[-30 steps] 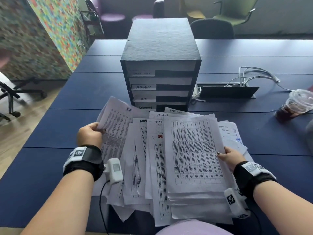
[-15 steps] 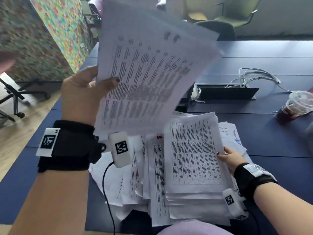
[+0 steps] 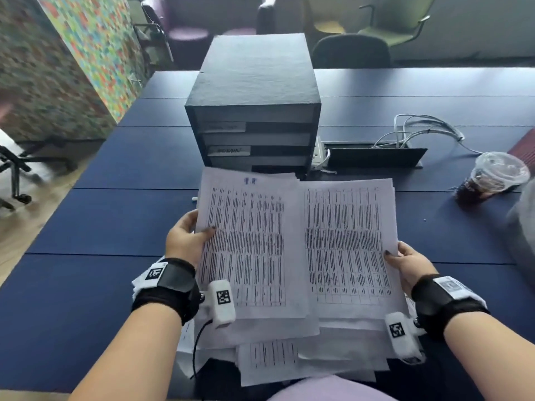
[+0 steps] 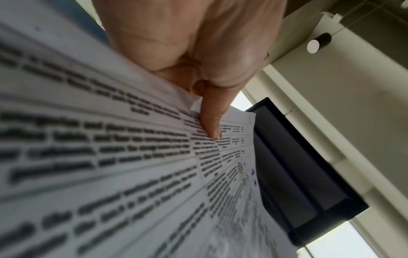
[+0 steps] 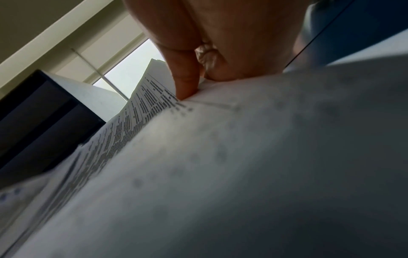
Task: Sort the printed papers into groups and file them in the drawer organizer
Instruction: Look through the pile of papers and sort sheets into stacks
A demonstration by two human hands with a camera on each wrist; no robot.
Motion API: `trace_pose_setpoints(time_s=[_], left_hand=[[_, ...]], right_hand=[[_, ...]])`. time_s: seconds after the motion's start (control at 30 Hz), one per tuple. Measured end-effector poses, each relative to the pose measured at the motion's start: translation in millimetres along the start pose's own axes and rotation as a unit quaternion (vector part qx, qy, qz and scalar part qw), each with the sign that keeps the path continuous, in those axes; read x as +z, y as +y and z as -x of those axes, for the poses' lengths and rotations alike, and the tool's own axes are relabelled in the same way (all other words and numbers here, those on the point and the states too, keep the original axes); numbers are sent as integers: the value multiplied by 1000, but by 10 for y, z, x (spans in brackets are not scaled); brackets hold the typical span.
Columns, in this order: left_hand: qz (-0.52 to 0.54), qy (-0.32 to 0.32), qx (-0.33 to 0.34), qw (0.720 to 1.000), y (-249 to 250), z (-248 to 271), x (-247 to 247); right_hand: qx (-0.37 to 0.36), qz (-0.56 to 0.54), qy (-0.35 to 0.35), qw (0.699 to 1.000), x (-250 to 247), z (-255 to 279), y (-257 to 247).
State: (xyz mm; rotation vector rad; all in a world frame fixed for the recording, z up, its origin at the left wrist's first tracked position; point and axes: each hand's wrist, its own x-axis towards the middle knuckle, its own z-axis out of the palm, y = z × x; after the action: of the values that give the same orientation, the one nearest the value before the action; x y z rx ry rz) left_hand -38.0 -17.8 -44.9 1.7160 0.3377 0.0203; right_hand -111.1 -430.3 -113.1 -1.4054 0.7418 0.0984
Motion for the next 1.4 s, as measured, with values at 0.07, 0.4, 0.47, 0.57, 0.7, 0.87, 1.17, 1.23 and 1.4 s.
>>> trace_pose_setpoints(time_s=[0.07, 0.4, 0.47, 0.57, 0.7, 0.87, 1.17, 1.23, 1.4], left_hand=[[-6, 26, 2, 1000, -85, 23, -24], [-46, 22, -31, 998, -290, 145, -18], [-26, 15, -22, 999, -253, 181, 72], [-6, -21, -32, 999, -229, 202, 243], [-49, -74, -19, 996, -239, 332, 539], [-41, -110, -37, 992, -230, 563, 749], [17, -97, -70, 993, -319, 652, 820], [-12, -96, -78, 992, -315, 637, 804], [-225, -22, -43, 973, -473, 334, 403]], right_hand=[[-6, -14, -7, 1000, -41, 12, -55], [-20, -104, -67, 992, -11, 203, -379], [-20, -91, -81, 992, 118, 236, -402], [-8, -48, -97, 994, 331, 310, -377], [24, -4, -110, 994, 535, 372, -298], [75, 13, -124, 989, 586, 413, -226], [-20, 279, -89, 956, 627, 415, -182], [-28, 301, -85, 949, 632, 366, -126], [-6, 317, -56, 947, 695, 287, -57]])
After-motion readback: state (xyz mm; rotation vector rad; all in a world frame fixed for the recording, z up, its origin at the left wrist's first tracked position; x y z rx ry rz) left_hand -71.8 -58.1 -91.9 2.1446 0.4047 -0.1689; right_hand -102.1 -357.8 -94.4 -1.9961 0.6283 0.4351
